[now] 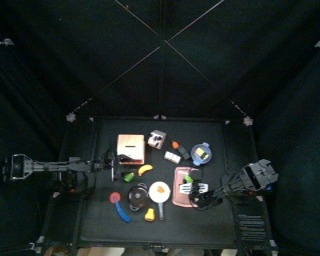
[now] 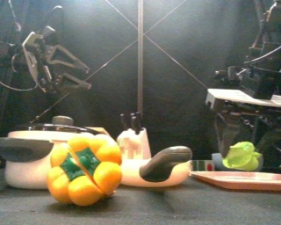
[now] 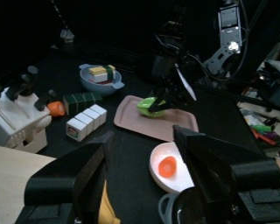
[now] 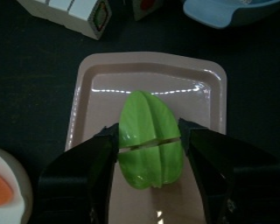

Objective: Place starfruit on plate

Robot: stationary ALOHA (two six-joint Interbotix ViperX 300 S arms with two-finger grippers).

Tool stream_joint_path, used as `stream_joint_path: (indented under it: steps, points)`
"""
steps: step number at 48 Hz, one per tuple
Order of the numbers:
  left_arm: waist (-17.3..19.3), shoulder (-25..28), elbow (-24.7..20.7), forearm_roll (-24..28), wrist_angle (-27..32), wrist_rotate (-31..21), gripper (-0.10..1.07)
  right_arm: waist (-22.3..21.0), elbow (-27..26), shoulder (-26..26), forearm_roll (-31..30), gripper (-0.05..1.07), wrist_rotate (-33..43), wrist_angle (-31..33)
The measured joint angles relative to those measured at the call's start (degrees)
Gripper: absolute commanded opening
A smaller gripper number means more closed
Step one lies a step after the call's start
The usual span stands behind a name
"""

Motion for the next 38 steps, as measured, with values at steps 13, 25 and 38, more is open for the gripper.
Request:
stream_joint_path:
  steps: [13,25,38]
  points:
    - [0.00,-0.09,0.00,-0.53,0.09,-0.09,0.92,-0.18,-0.09,1.05,0.00,0.82,0.09,0.09]
    - [0.00,0.00,0.00,-0.70,0.00,-0.09,0.92,-0.18,-0.26,2.11,-0.44,0.82,0.53,-0.70]
    - [0.00,0.00,0.00,-0.70,0.00,-0.09,0.92,-0.26,-0.26,2.37,-1.05,0.87,1.41,-0.88]
